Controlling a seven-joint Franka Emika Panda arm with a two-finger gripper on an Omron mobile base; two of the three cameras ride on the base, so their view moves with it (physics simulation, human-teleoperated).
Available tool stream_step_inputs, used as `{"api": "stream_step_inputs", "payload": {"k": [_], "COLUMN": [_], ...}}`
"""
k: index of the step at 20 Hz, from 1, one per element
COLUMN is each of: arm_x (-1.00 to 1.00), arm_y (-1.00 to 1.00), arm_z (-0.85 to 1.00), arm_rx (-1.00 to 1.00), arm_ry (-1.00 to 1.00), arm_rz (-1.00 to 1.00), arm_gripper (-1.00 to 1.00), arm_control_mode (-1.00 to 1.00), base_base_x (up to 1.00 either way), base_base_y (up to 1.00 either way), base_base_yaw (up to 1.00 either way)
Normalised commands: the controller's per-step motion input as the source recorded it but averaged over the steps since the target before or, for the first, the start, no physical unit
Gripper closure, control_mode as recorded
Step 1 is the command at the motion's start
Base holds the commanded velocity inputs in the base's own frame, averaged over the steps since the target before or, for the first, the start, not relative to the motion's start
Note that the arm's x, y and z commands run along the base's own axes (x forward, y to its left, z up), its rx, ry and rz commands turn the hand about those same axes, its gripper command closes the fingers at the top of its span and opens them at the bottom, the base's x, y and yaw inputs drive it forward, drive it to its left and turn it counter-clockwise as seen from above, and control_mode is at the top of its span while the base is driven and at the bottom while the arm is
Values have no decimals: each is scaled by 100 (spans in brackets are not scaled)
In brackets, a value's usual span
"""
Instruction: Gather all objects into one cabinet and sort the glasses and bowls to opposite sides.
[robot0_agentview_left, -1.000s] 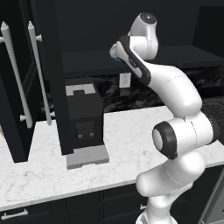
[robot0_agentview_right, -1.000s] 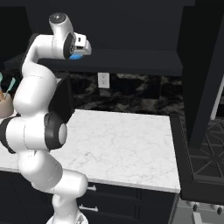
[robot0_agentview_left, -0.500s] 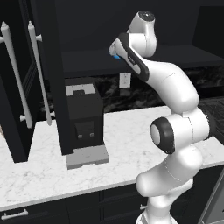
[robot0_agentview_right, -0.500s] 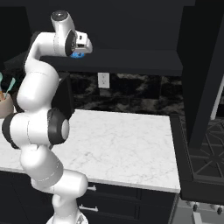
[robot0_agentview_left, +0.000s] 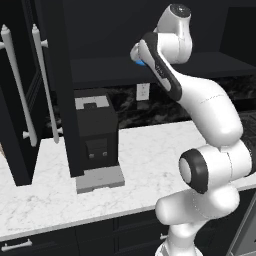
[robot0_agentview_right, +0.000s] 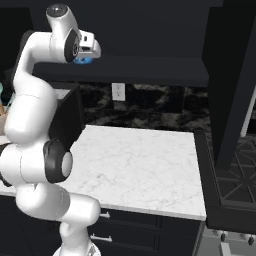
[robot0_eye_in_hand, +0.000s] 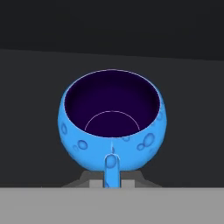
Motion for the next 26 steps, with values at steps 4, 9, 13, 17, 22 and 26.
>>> {"api": "stream_step_inputs", "payload": {"k": [4,9,13,17,22,26], "arm_x": [-100,-100,-42,0,0,0], "arm_y": [-24,-31,-3,1,0,0], "arm_z": [29,21,20,0,0,0], "arm_rx": [6,4,1,0,0,0], "arm_ry": [-9,-10,-5,0,0,1], "arm_rz": [0,0,0,0,0,0], "arm_gripper": [100,100,100,100,100,100], "arm_control_mode": [-100,-100,-100,-100,-100,-100], "base_base_x": [0,0,0,0,0,0], "base_base_y": [0,0,0,0,0,0], "base_base_yaw": [0,0,0,0,0,0]}}
